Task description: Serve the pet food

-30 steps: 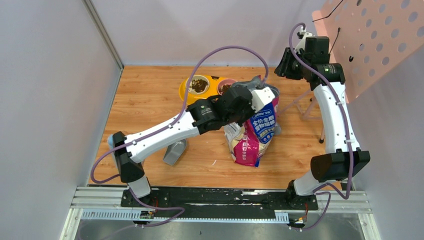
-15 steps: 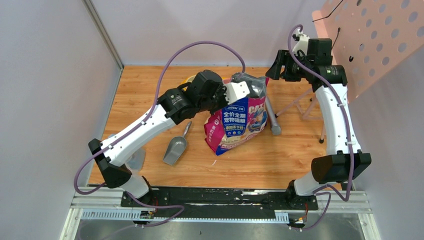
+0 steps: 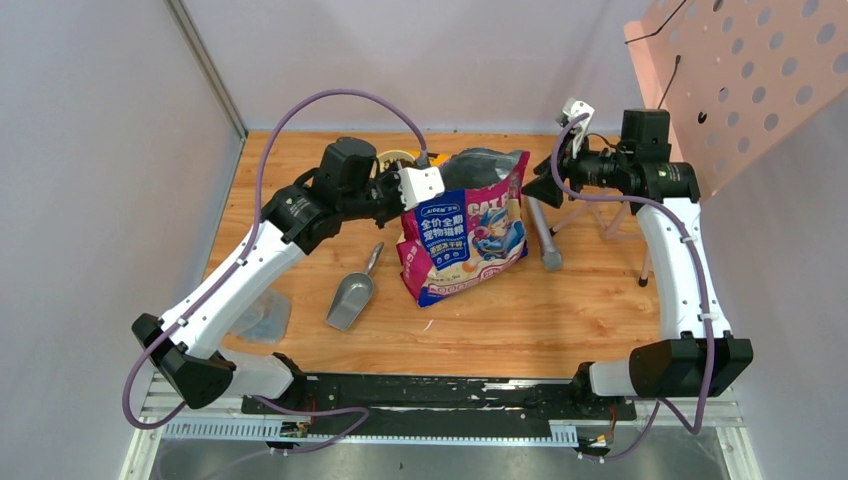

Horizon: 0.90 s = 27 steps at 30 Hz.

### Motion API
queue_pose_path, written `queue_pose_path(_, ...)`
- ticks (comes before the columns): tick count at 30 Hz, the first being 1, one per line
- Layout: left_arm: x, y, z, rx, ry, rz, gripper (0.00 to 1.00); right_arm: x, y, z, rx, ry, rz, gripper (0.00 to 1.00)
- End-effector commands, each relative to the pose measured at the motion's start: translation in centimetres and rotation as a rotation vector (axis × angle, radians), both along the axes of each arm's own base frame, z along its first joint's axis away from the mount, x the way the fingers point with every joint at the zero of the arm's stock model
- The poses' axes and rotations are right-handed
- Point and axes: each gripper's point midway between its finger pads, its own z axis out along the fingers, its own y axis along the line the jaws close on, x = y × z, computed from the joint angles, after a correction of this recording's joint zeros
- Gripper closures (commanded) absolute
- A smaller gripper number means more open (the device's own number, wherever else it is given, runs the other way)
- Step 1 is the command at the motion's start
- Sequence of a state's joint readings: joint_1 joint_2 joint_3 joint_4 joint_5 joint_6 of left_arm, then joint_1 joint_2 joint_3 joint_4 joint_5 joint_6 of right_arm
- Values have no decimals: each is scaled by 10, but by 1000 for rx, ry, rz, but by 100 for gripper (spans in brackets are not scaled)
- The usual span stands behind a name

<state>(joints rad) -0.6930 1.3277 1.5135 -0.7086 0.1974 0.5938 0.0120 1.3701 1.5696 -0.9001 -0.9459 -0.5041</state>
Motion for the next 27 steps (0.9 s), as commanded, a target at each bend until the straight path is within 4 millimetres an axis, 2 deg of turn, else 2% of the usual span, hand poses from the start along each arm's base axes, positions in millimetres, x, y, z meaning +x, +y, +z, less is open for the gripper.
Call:
queue_pose_path(1, -4, -3, 79, -137, -236, -87, 100, 5, 5, 18, -81, -338, 183, 44)
queue_pose_path(6, 1, 0, 84, -104, -293, -95, 100, 36, 0, 10, -137, -399, 177, 44)
queue_pose_path(8, 6, 7, 84, -77, -321, -82, 100, 43, 0, 11, -148, -426, 195, 42)
queue_pose_path(10, 10, 14, 83, -52, -355, -55, 100, 46, 2, 5, -173, -486, 245, 39)
queue_pose_path(11, 11, 17, 89, -56, -390, -49, 100, 49, 2, 0, -191, -523, 271, 38)
queue_pose_path(12, 12, 19, 85, -47, -394, -44, 100, 54, 2, -5, -209, -550, 289, 37)
queue_pose_path(15, 9, 22, 88, -57, -405, -39, 100, 72, 3, -16, -206, -530, 308, 36)
queue_pose_path(17, 8, 23, 88, -60, -396, -36, 100, 80, 5, -15, -194, -525, 315, 36)
queue_pose_path(22, 5, 25, 85, -72, -386, -28, 100, 87, 6, -14, -181, -511, 311, 35)
queue_pose_path(27, 6, 25, 84, -69, -394, -27, 100, 80, 14, -24, -178, -489, 333, 36)
